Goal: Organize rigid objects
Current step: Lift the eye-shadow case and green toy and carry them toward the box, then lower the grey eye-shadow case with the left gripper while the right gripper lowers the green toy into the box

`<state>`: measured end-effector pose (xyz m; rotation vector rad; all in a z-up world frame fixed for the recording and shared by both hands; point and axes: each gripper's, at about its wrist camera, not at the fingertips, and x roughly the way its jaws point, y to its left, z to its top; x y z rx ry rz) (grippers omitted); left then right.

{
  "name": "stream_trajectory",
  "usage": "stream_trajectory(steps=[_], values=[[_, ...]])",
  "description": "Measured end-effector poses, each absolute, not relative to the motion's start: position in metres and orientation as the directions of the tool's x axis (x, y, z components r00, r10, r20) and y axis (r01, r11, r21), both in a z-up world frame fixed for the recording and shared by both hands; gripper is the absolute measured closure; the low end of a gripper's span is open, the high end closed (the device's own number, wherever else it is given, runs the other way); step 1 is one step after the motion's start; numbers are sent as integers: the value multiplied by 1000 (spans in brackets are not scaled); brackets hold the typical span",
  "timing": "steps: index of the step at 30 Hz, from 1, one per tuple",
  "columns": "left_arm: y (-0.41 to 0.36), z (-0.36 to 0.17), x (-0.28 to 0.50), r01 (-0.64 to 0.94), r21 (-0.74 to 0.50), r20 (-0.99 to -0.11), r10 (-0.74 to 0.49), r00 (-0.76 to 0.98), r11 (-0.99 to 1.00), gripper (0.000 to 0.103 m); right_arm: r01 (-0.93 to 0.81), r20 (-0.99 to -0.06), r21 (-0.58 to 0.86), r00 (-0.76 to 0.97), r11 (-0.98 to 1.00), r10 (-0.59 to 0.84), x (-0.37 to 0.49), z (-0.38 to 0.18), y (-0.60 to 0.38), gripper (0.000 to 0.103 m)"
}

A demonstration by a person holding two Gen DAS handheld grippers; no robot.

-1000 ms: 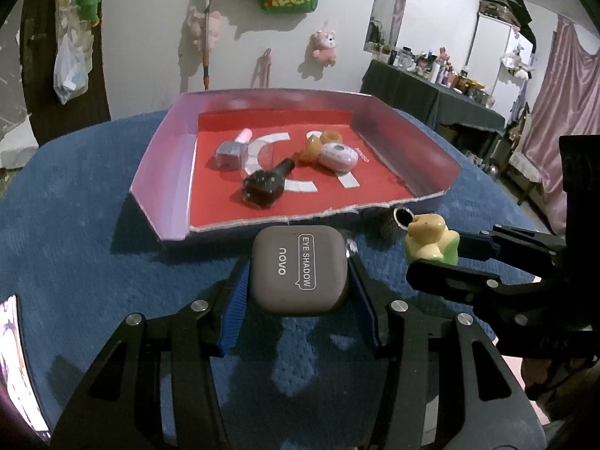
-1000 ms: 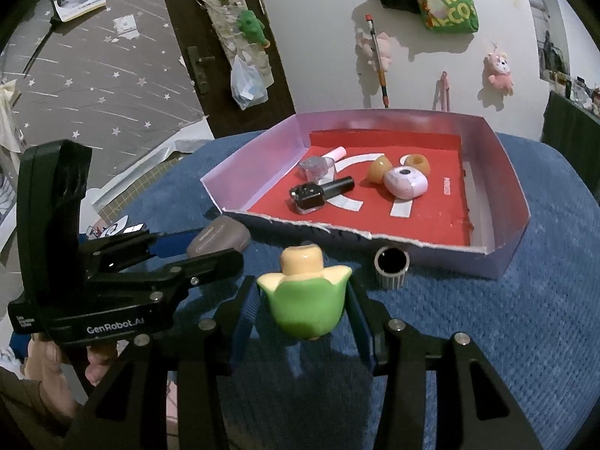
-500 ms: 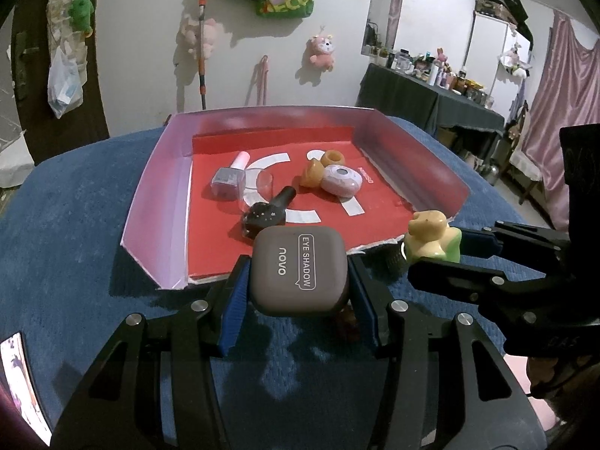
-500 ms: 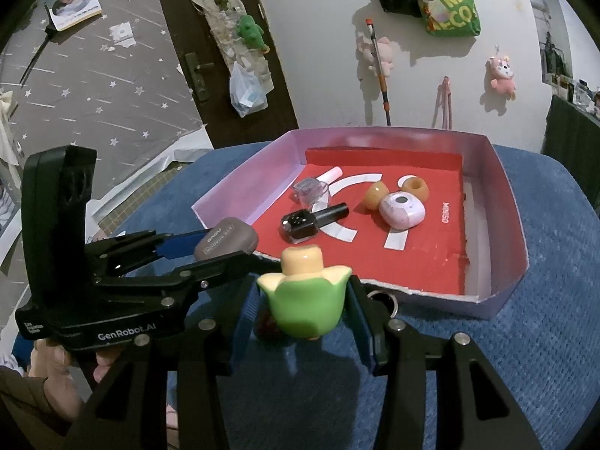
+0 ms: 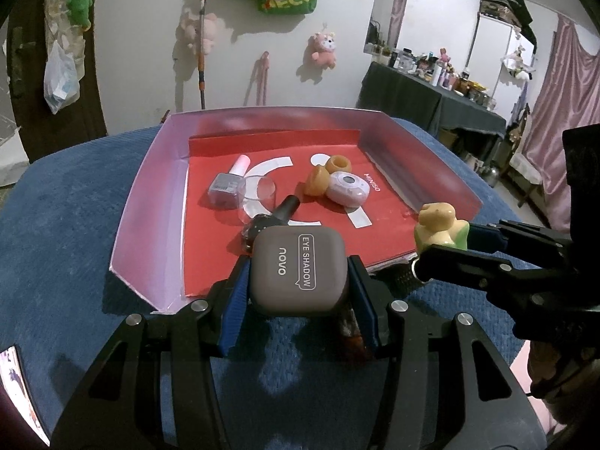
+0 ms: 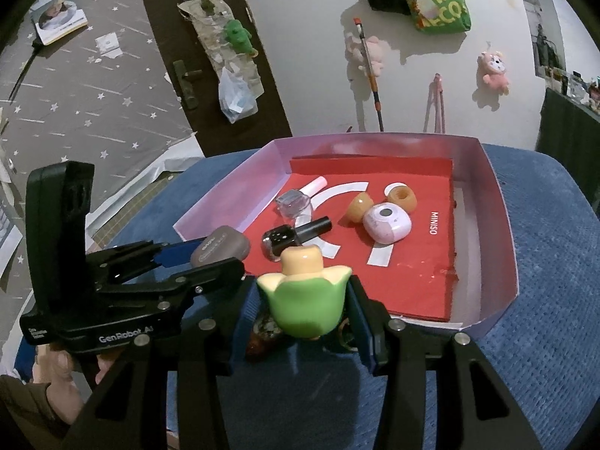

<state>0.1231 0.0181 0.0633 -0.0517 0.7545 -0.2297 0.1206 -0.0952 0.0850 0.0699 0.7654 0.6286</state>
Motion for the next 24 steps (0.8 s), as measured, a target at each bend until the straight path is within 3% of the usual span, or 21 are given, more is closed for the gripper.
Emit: stream_trajectory(steps=[24], values=[[13,42,161,234,-189,-742,-295,601,954,55,-439,-697,256,534,861,479,163,65,-101,53]])
